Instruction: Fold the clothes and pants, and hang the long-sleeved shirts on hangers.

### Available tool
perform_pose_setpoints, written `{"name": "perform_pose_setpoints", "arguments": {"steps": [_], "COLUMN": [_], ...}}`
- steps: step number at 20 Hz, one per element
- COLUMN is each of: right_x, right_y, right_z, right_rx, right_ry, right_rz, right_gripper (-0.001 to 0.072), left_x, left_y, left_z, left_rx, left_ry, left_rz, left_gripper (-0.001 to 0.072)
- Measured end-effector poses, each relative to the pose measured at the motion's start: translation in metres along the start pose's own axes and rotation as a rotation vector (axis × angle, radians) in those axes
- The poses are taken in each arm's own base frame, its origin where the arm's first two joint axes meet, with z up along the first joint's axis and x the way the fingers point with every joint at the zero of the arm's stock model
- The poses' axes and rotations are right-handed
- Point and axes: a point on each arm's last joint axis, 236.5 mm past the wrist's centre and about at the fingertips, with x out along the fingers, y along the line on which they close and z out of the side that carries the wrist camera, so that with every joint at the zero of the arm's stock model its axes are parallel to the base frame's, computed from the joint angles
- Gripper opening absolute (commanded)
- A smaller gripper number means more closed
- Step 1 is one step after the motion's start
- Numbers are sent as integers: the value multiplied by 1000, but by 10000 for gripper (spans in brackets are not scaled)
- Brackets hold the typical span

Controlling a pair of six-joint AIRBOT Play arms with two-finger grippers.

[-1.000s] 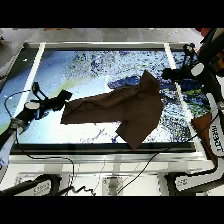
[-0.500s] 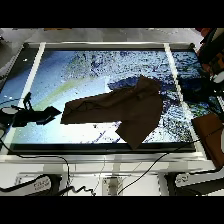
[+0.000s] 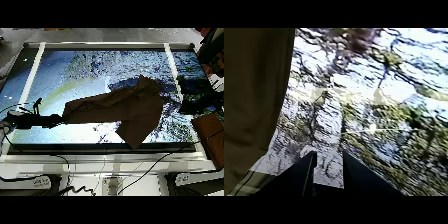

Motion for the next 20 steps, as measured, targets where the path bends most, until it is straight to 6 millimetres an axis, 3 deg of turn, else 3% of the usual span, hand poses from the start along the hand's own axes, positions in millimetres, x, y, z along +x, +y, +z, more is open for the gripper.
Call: {"name": "perform_pose_setpoints", "arguments": {"steps": [1,2,4,5,6,7,11,14,15,17,20], "right_x": [3,7,19,27,35,45,81,100,106,117,123], "right_y": [1,2,6,10,14,19,47,70,78,88,106], "right_z": [-2,-6,-17,-23,-29,-35,-55,-62,-62,-58,-46], "right_rx": [-1,-1,15,29,46,70,152,161,157,133,83], "right_ry": [7,18,49,61,72,79,93,93,88,66,29], "right_rz": [10,21,53,81,109,143,279,337,347,334,334], "right_gripper": [197,198,210,281,416,469,467,434,369,10,12], "left_x": [1,2,2,2,2,2,2,3,2,2,-2], "left_y": [4,7,9,9,9,9,9,9,8,5,-5], "left_z": [2,3,5,5,6,7,8,9,10,16,26], "left_rx": [3,5,8,5,6,6,4,0,-4,-19,-34], "left_ry": [-8,-15,-20,-23,-25,-28,-35,-40,-45,-67,-103], "left_rz": [14,26,31,29,30,30,31,28,23,11,-22], "left_gripper": [105,20,18,18,18,18,18,18,18,18,18]}}
